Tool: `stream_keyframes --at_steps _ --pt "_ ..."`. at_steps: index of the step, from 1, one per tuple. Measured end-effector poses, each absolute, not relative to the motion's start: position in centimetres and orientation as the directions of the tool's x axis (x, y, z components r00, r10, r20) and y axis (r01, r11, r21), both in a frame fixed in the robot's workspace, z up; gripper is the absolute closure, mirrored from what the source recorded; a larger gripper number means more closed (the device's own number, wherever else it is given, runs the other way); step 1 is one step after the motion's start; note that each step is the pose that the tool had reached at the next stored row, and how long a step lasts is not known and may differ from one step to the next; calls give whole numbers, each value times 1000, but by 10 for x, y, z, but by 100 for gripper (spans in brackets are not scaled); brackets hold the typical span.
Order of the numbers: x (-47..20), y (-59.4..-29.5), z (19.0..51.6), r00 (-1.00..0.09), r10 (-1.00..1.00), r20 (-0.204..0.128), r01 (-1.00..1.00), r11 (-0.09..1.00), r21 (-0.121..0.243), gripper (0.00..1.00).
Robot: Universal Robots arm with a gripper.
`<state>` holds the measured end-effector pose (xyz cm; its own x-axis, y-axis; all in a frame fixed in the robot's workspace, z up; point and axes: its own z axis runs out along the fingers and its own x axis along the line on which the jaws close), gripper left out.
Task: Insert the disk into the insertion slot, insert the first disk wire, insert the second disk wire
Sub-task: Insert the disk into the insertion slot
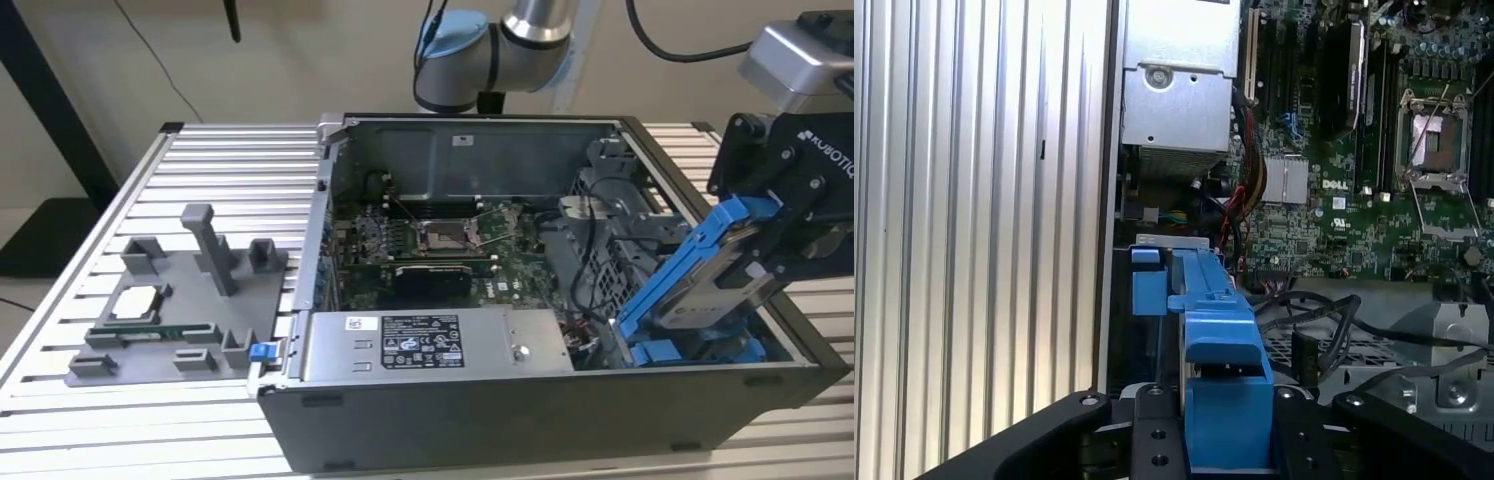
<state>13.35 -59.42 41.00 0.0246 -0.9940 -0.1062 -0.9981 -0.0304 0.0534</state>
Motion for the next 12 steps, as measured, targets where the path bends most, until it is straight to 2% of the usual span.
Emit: stream_keyframes --at_steps 5,12 --pt "132 -594 410 28 -994 -105 -999 -31 23 100" --pt "126 -592 408 28 -994 -104 -999 -30 13 100"
